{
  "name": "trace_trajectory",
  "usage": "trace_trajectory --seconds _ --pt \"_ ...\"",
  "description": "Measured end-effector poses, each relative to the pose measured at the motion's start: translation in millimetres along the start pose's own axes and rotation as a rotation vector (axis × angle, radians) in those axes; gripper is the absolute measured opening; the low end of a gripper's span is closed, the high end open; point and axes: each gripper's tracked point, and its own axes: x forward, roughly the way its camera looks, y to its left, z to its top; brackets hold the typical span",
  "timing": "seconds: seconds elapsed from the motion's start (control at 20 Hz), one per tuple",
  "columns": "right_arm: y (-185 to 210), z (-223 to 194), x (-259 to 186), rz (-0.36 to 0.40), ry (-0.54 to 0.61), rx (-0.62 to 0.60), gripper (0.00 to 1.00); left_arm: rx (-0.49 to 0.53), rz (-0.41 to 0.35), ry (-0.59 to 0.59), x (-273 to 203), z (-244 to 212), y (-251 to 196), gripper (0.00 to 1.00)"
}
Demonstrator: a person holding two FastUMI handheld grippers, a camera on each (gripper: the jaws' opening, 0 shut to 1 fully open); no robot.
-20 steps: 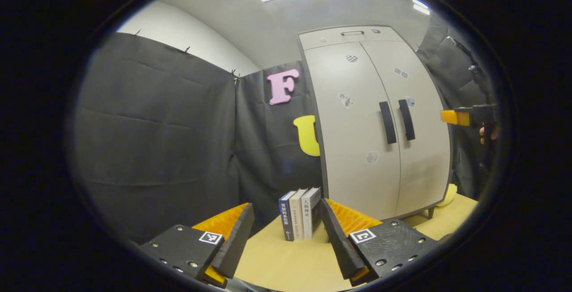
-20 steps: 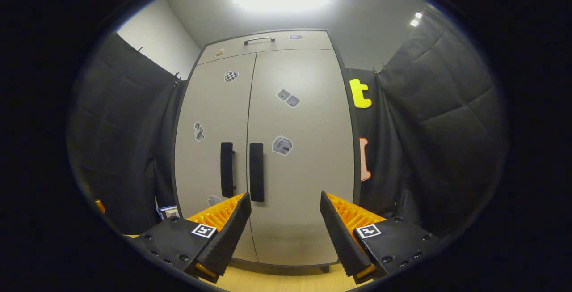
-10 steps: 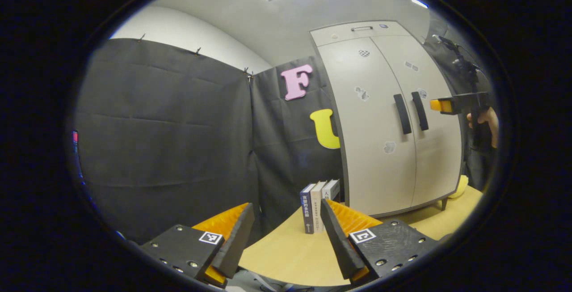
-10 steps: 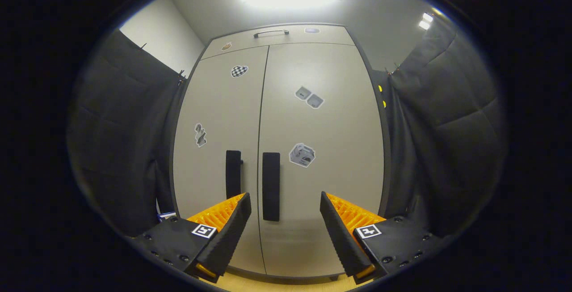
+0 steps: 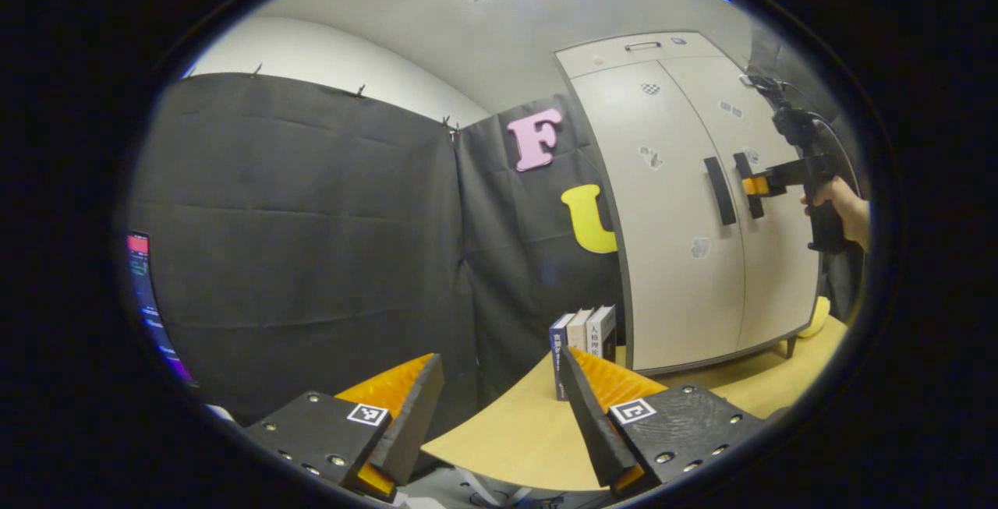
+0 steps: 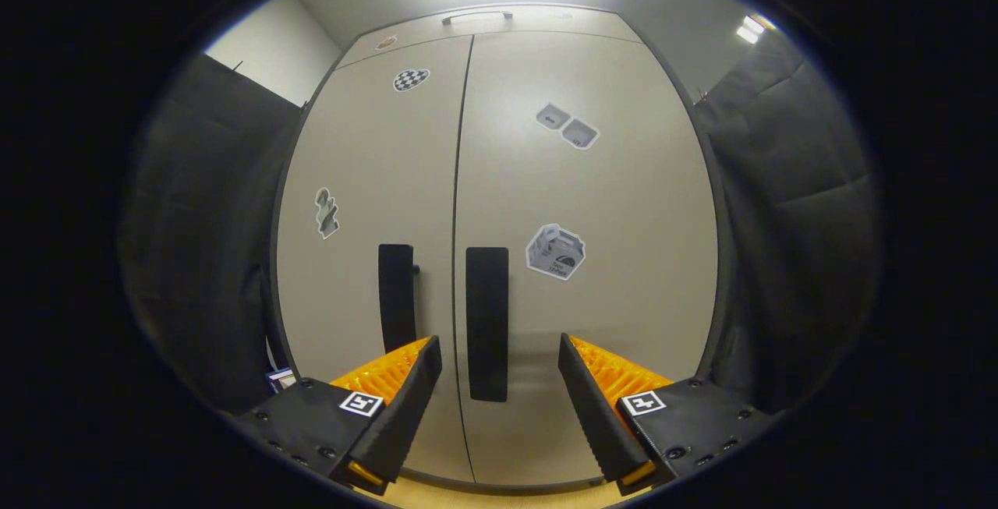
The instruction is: Open the right door of the double-door shoe cabinet with the right hand, and open the left door with the left hand.
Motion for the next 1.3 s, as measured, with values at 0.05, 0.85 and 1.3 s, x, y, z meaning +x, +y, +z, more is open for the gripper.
trace_trajectory --seconds 0.05,0.85,1.3 --pt "0.7 0.1 5.6 -0.003 0.004 0.013 0.90 -0.001 0.007 0.002 -0.5 -1.5 3.7 0.88" --pt "9.0 -20.3 39.5 -0.026 0.129 0.044 0.24 -0.015 -0.003 0.029 9.4 -15.7 12.8 0.88" --pt "10.0 -17.4 16.2 0.053 0.145 0.047 0.16 -0.031 -0.070 0.003 15.3 -6.6 -3.5 0.89"
